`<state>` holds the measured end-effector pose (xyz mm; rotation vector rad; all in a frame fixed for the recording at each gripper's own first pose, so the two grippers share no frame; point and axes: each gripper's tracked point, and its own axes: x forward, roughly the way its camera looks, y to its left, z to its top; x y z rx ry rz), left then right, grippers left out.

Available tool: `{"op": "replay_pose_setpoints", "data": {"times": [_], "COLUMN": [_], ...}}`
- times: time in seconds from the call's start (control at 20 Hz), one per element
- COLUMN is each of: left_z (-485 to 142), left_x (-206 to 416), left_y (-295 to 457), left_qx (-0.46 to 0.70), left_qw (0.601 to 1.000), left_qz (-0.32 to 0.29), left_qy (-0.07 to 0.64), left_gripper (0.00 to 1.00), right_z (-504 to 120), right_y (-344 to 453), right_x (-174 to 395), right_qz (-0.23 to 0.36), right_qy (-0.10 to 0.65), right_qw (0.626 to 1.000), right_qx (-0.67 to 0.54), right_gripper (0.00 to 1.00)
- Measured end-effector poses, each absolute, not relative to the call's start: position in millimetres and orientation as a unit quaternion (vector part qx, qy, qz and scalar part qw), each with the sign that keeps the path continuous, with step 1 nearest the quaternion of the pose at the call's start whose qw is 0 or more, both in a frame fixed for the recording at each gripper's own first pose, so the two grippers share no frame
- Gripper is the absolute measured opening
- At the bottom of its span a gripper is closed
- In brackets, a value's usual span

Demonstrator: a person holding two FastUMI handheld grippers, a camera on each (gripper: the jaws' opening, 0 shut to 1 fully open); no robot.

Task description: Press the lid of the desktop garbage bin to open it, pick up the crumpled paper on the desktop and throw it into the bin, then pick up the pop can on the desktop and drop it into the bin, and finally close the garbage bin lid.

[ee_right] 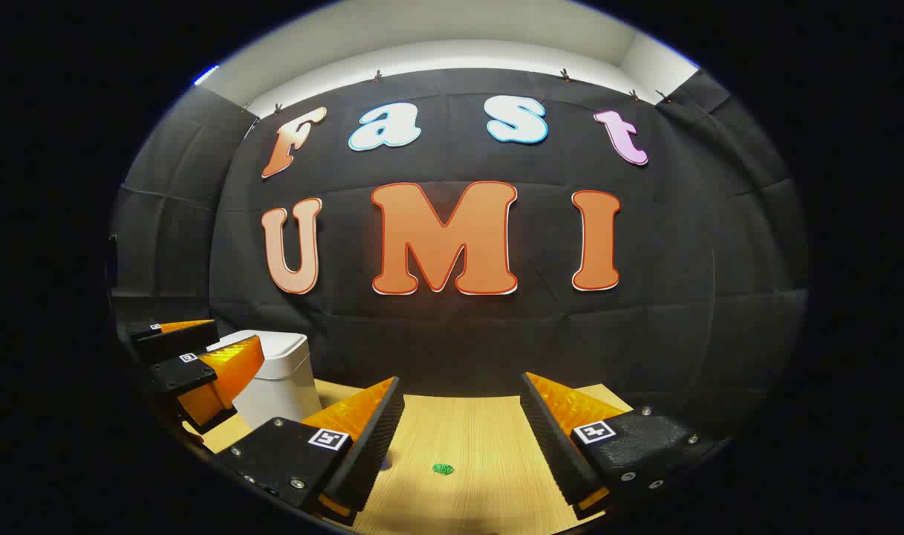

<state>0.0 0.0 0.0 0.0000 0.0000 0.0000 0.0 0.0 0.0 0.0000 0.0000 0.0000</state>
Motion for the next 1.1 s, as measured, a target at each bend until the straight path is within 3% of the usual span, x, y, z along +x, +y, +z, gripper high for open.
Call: {"op": "replay_pose_setpoints", "data": {"times": [0.85, 1.1], "left_z": [-5, -8], "left_x": [-6, -7], "left_y": [-4, -17], "left_qx": [0.019, 0.027], "left_qw": [1.000, 0.999], "left_qz": [-0.007, -0.023], "left_qy": [0.005, 0.011], "left_gripper": [0.98, 0.96], "right_z": [-5, -6], "right_y": [5, 2], "right_x": [-2, -4], "right_qz": [0.007, 0.005], "right_qy": [0.006, 0.005], "right_qw": [1.000, 1.000], "right_qx": [-0.007, -0.009], "right_gripper": [0.94, 0.94]}}
